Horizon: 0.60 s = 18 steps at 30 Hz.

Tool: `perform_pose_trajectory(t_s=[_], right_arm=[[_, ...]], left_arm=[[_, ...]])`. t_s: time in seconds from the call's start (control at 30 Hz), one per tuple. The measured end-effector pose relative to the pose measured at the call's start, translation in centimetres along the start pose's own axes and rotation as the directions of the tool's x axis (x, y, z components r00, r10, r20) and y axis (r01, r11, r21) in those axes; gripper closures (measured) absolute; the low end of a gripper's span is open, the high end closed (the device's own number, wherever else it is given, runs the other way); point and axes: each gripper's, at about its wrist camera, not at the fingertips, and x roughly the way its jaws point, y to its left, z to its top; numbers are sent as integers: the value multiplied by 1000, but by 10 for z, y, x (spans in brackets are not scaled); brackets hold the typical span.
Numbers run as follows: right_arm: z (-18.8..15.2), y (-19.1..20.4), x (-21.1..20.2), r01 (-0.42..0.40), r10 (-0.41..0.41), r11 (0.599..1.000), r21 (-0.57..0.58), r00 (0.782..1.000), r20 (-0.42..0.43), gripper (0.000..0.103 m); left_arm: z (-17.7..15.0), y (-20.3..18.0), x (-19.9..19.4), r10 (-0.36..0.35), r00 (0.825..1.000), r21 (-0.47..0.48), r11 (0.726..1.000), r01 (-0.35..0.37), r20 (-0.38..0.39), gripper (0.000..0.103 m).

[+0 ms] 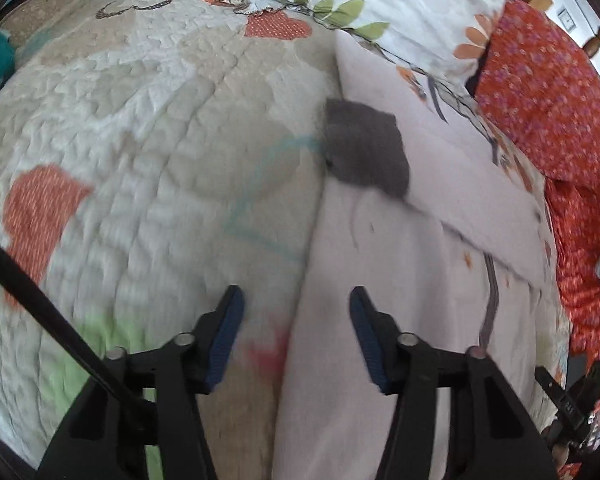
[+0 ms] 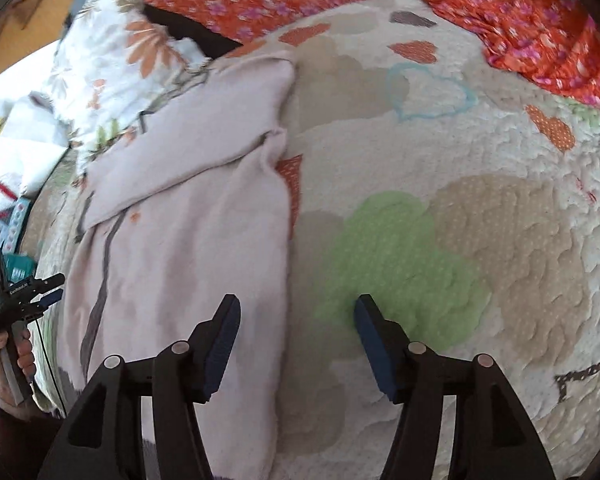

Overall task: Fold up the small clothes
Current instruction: 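Grasp the grey ribbed hem with both tools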

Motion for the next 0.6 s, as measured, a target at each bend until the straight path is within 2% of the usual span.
perform_pose_trajectory(t_s=[0.07,0.1,0.2,0.27,0.3,0.43,0.6], right_arm=[[-8,4,1,-89,89,996,12,996,-11,38],[-14,3,2,-165,166,986,37,986,-27,38],[-28,5,2,-258,260,964,63,965,-33,38],[-36,6,3,-340,346,935,103,937,-51,38],[-41,6,6,-389,400,911,134,914,-65,38],[-53,8,10,-461,481,868,183,872,-85,38],[-68,12,10,-497,523,842,208,847,-95,38]], left_arm=[[-19,-1,-6,-2,1000,4,1000,2,1,65],[-28,-2,-10,-1,1000,6,1000,0,7,66],[-57,-9,-18,1,1000,20,1000,-1,16,66],[-75,-15,-21,-18,1000,30,999,18,-2,66],[-80,-16,-23,-23,1000,32,999,23,-2,66],[-104,-18,-30,-86,996,19,996,86,-14,66],[-123,-10,-32,-208,978,-37,978,207,-32,66]])
